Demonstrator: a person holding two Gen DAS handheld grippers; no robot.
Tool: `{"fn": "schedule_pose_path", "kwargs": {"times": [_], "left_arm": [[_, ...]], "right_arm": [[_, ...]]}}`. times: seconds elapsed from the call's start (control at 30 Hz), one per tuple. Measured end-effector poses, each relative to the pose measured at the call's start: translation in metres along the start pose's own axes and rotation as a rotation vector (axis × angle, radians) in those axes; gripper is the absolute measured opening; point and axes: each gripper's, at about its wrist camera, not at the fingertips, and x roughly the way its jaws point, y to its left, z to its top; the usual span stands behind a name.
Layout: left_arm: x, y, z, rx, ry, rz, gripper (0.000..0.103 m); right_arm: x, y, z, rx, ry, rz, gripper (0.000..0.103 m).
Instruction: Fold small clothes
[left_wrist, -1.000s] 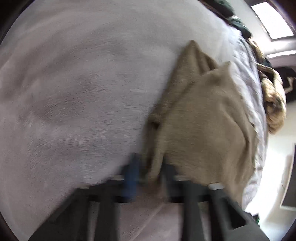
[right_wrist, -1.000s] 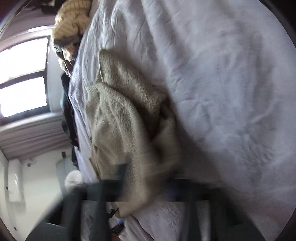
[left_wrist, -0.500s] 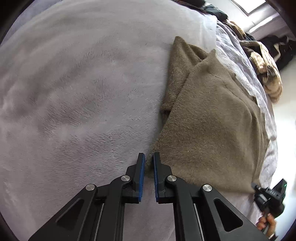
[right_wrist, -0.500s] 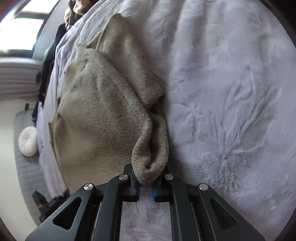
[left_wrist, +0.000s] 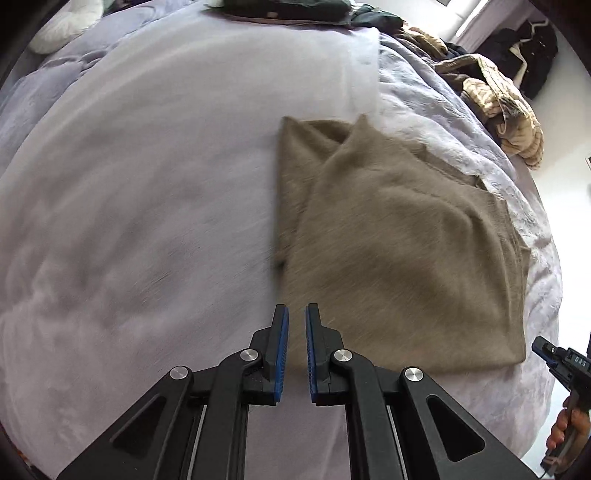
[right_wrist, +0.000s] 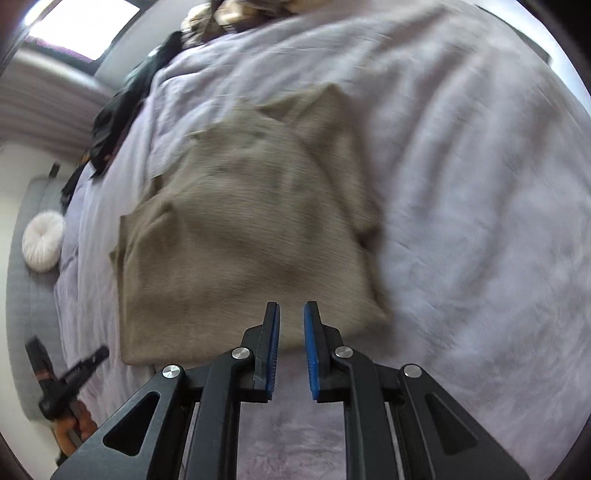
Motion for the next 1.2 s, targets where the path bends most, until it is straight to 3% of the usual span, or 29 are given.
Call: {"fn": "schedule_pose_path", "kwargs": {"times": [0.27, 0.43, 0.53, 0.63, 0.8, 0.93, 1.2], "left_arm": [[0.034, -0.051, 0.060, 0.064, -0.040, -0.001, 0.011], [0.067, -0.060, 0.097, 0.065, -0.041, 0.033, 0.011], [0.089, -0.055, 0.100, 0.076, 0.003, 0.075, 0.011], [0.096, -0.042, 0.098, 0.052, 0.008, 0.039, 0.011], [0.087, -0.041, 0.097, 0.061, 0.023, 0.065, 0.011], [0.072, -0.043, 0.088, 0.091, 0.019, 0.102, 0.011], [0.047, -0.042, 0.058, 0.094, 0.040, 0.103, 0.011]], "right_arm": [[0.032, 0.042, 0.048, -0.088, -0.031, -0.018, 0.015], [0.059, 0.043, 0.088, -0.080, -0.044, -0.052, 0.015], [0.077, 0.030, 0.098, -0.071, -0.020, -0.094, 0.015], [0.084, 0.013, 0.098, -0.048, -0.006, -0.062, 0.010], [0.069, -0.004, 0.099, 0.009, -0.022, -0.077, 0.011], [0.053, -0.001, 0.093, -0.024, -0.024, -0.089, 0.015], [0.030, 0.015, 0.059, -0.022, 0.004, -0.031, 0.015]]}}
